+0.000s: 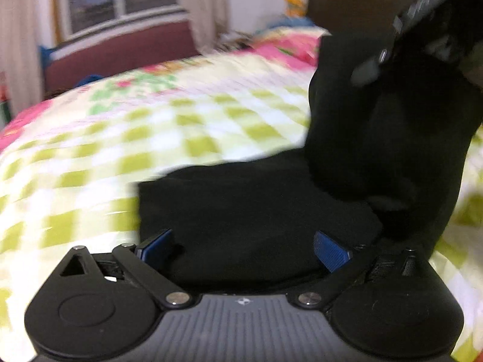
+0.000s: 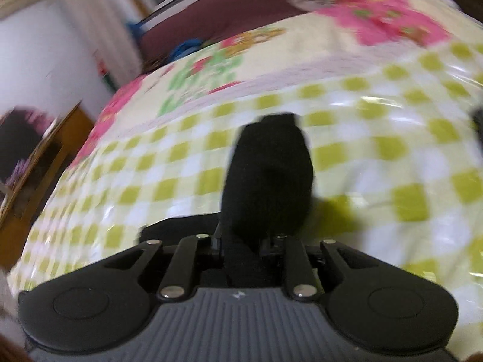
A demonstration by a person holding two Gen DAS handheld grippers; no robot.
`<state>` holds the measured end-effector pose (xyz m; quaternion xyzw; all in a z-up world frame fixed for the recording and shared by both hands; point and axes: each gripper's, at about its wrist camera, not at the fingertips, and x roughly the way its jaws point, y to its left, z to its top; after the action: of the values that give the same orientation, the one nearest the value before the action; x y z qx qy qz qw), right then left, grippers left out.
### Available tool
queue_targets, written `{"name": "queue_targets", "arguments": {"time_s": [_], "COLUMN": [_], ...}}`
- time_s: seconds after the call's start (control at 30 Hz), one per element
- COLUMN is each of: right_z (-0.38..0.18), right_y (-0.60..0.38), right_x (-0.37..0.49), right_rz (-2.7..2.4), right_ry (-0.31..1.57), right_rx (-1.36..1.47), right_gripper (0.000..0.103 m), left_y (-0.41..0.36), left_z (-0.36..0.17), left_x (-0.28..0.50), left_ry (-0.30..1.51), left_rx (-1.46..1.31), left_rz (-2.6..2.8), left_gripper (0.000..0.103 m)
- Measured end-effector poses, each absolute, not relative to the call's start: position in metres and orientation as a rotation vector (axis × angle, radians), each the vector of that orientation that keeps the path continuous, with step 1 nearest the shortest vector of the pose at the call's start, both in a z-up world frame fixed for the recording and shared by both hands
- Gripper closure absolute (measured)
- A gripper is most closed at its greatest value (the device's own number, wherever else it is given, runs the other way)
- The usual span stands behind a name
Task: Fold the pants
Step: 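Fold the trouser end over onto the bundle with the right gripper and release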
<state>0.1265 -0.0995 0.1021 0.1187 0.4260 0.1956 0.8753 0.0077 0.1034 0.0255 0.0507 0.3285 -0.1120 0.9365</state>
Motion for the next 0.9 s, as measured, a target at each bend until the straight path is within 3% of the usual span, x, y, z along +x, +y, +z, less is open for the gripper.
{"name": "queue_targets", "arguments": {"time_s": [0.2, 0.37, 0.53, 0.67, 0.8, 0.9], "right_z": [0.058, 0.039, 0.035, 0.041, 0.067, 0.088], "right_y": [0.019, 0.051, 0.064, 0.06, 0.046, 0.024], "right_x": [0.132, 0.142, 0.137, 0.138, 0.132, 0.121], "right_rz": [0.475, 0.426, 0.381, 0.4, 0.544, 0.563], "right_ry": [0.975, 0.986, 0.986, 1.018, 0.983, 0.912], "right_rx": [0.123, 0.126, 0.128, 0.273, 0.415, 0.363], "right_gripper": [0.081, 0.081, 0.073, 0.051, 0.052, 0.051], "left_y": [0.173, 0.191, 0.19, 0.194, 0.196, 0.192], "left_z": [0.032, 0.024, 0.023, 0.025, 0.025, 0.028], "left_x": [-0.022, -0.034, -0.036, -0.041, -0.041, -0.043], "left_ry": [0.644, 0.637, 0.61, 0.597, 0.6, 0.595], "left_rx": [-0.068, -0.164, -0.178, -0.188, -0.193, -0.16], "left_rz": [-0.101, -0.088, -0.108, -0.104, -0.096, -0.099], "left_gripper": [0.0, 0.0, 0.0, 0.0, 0.0, 0.0]}}
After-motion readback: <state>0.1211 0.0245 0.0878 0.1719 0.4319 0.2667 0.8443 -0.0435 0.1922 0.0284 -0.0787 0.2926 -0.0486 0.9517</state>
